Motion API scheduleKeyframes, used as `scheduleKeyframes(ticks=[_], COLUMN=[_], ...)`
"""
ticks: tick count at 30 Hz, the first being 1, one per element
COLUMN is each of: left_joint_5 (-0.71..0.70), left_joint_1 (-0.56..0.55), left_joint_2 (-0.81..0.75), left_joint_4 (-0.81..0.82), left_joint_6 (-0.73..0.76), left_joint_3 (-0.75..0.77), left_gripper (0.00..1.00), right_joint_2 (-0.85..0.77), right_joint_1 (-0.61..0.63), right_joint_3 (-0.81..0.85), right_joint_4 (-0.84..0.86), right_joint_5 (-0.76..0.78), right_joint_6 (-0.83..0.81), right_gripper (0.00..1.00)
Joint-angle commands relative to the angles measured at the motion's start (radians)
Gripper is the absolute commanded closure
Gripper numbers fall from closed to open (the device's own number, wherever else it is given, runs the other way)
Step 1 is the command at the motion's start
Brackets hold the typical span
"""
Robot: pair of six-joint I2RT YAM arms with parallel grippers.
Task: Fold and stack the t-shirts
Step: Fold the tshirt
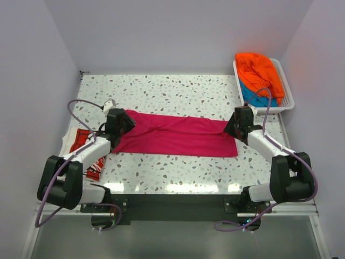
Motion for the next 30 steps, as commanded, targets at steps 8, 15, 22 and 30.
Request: scheduleKeyframes(ticks=[8,15,22,30], left_joint_5=[-0.074,-0.078,-0.081,-0.085], left_joint_1=[-0.005,-0.005,-0.003,-0.003], left_joint_2=[0.019,0.018,0.002,-0.009], left_joint_4=[-0.024,-0.024,-0.024,-0.027], left_joint_6=[0.006,0.002,0.006,0.002], left_joint_3=[0.048,0.039,0.033,0.032], left_gripper=[0.58,0.59,0.62,0.64], right_joint_2=[0.04,0.07,0.06,-0.005], right_joint_1=[0.0,-0.002,-0.002,0.0], right_joint_3=[0.031,0.036,0.07,0.074], right_joint_4=[0.01,0.031,0.036,0.037], right_joint_5=[0.029,0.011,0.02,0.034], right_joint_6=[0.019,0.028,-0.022,-0.107], right_gripper=[0.5,0.57,0.93,1.0])
